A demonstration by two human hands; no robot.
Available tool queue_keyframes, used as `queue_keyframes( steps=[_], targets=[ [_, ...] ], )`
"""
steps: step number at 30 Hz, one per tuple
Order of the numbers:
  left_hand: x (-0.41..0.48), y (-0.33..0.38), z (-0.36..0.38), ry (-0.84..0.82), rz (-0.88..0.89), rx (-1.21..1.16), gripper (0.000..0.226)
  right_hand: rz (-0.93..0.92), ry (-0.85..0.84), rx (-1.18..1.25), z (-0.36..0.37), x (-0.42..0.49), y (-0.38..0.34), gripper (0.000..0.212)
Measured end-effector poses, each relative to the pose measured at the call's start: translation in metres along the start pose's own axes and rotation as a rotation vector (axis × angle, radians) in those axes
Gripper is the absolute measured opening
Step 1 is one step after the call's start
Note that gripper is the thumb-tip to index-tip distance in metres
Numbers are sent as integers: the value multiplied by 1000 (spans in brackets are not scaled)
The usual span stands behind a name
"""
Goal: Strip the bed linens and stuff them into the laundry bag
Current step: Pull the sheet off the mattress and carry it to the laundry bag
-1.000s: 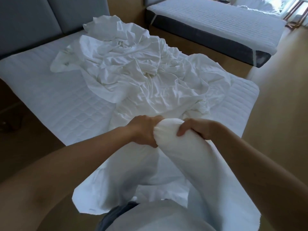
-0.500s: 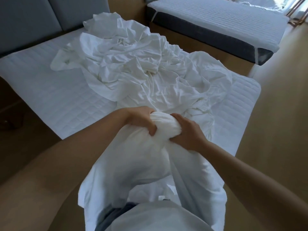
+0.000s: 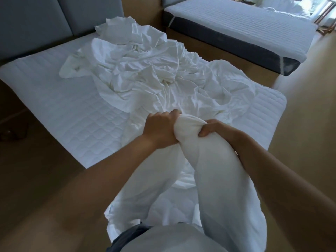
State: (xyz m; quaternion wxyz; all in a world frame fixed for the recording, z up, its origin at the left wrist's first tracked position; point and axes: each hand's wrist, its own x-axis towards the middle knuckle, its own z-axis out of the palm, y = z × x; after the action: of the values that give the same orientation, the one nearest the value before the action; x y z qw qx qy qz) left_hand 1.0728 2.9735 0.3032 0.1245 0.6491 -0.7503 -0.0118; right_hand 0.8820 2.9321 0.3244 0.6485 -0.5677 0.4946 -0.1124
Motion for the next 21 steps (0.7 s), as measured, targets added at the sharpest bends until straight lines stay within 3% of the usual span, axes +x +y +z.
queue_keyframes(
  steps=[2,4,7,9,12,15,21],
  targets=[
    [7,-5,-4,-117,30,38,63,50,-55,-29,3,-6,1,63],
    [12,-10,-12,-192,18,26,52,63,-32,-207,8,-10,5,87],
    [24,-21,-27,-254,-75,6,45,-67,243,-573,24,-21,19,126],
    [33,-29,-40,-315,-141,-58,45,-175,407,-643,41,-26,30,134],
    [40,-35,-53,-440,-205,-266,44,-233,546,-640,50,-22,31,106],
    [35,-40,-60,-437,-280,-455,49,-228,543,-343,44,-13,17,72],
    [47,-51,-66,-311,-416,-724,46,-207,508,57,35,13,-8,58]
  ],
)
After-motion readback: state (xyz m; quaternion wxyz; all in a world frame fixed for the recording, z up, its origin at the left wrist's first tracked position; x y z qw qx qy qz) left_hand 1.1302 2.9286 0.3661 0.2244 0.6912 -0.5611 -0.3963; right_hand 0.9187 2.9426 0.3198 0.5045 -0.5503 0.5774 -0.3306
